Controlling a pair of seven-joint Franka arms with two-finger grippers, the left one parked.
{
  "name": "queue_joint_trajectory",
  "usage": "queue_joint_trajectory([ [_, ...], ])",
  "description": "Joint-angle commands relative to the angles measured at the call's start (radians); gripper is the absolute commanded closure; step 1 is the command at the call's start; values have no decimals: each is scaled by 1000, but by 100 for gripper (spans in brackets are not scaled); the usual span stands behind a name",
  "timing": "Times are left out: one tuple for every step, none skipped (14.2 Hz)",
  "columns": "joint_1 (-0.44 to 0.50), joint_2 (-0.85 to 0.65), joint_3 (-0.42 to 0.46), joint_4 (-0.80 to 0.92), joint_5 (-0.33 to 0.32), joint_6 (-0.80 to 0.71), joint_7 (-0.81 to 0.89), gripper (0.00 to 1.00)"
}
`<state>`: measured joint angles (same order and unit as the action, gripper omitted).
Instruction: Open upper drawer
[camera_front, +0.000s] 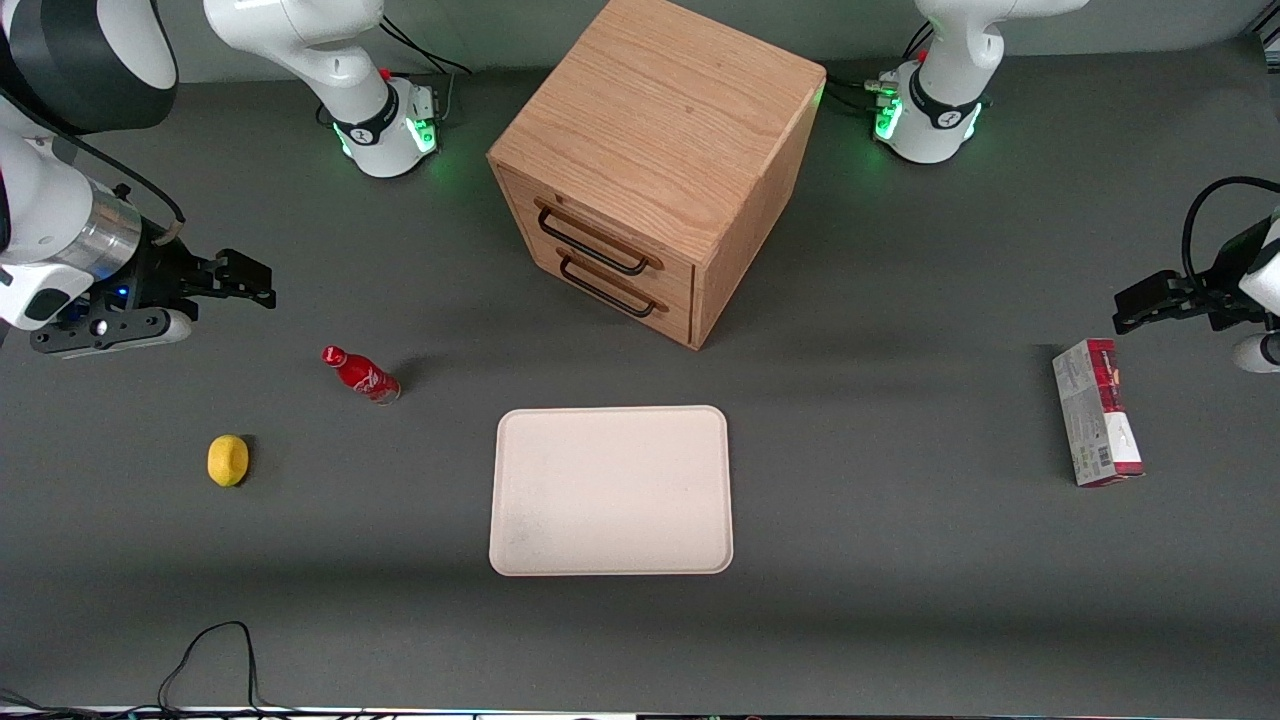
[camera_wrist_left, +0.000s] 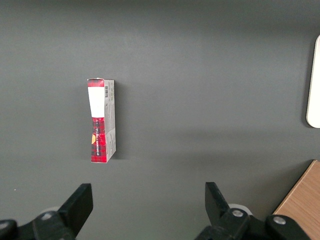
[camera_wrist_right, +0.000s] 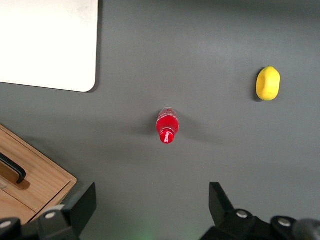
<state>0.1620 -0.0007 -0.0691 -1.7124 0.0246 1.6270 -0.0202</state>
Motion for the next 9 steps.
queue_joint_trajectory([
  [-12,-2,6,5,15,-4,9,0],
  [-13,-1,6,8,15,-10,8,0],
  [-16,-1,8,10,15,-12,8,0],
  [-27,1,9,10,14,-16,0,0],
  [-35,1,9,10,14,-27,-10,0],
  [-35,1,11,10,14,-29,-7,0],
  [-35,1,12,11,14,-29,0,0],
  [-33,1,11,11,15,-29,6,0],
  [-32,1,11,11,14,-29,3,0],
])
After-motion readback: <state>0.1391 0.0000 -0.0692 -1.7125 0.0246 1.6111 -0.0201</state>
